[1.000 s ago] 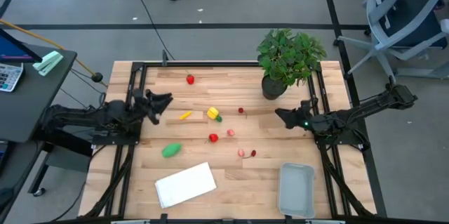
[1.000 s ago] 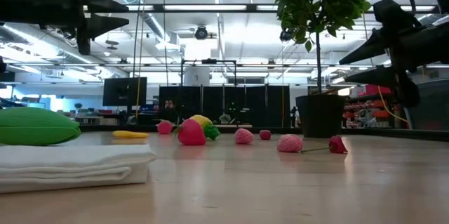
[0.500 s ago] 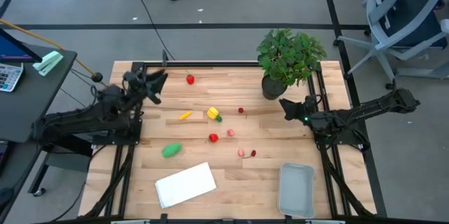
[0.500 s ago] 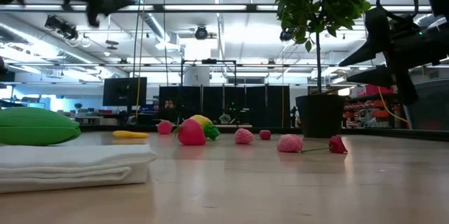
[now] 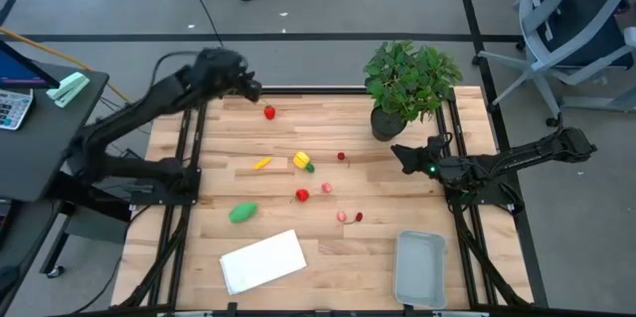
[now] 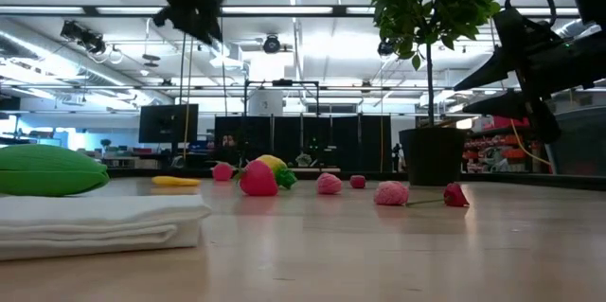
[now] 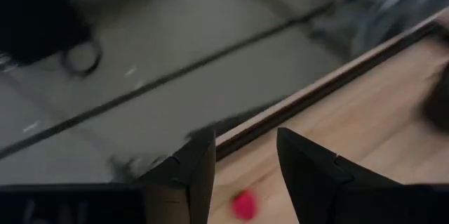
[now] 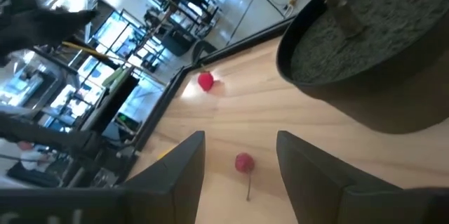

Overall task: Pick and placing Produce into tupperware
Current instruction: Put the left red strawberry into the gray bin

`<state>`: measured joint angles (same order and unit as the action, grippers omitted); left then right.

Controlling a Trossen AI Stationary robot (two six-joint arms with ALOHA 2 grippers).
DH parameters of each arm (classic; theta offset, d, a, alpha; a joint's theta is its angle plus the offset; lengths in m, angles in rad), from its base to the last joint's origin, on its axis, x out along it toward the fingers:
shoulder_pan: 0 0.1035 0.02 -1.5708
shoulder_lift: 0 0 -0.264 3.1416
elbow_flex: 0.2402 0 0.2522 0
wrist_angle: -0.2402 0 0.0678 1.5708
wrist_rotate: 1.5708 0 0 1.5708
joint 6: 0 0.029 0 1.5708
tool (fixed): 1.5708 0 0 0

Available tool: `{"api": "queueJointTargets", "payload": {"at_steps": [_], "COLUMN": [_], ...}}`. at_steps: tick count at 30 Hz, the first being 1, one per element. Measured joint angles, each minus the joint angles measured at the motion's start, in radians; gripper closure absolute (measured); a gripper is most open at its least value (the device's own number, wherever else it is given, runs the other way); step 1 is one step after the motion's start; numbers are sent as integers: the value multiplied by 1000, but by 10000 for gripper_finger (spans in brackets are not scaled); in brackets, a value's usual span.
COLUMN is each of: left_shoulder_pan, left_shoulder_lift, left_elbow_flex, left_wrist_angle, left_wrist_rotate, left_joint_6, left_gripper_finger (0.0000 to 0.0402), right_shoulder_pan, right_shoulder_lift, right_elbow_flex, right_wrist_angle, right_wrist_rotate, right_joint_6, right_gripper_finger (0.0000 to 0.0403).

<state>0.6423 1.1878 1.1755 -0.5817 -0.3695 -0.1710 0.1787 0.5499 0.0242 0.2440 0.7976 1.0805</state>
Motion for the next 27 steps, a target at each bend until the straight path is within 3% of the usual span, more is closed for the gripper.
{"api": "queueJointTargets", "payload": {"at_steps": [2,7,11,19,27], "left_shoulder_pan": [43,129,167,162,130], "left_shoulder_lift": [83,258,395,603,685], "left_elbow_flex": [37,40,20,15,15], "left_wrist_angle": [-39,-58,-101,-125,-91], "left_wrist_rotate": [0,0,-2,0,-1], "left_joint_6": [109,602,896,1164,1412], "left_gripper_finger": [241,241,241,254,264], "right_shoulder_pan": [0,0,0,0,0], "right_shoulder_lift": [0,0,0,0,0], "right_elbow_flex": [0,0,0,0,0], "right_wrist_angle": [0,0,-3,-3,-12], "right_wrist_rotate": [-8,-21,-22,-22,-22], "right_joint_6": [0,0,-1,-10,-37], "right_gripper_finger": [218,218,218,218,218]}}
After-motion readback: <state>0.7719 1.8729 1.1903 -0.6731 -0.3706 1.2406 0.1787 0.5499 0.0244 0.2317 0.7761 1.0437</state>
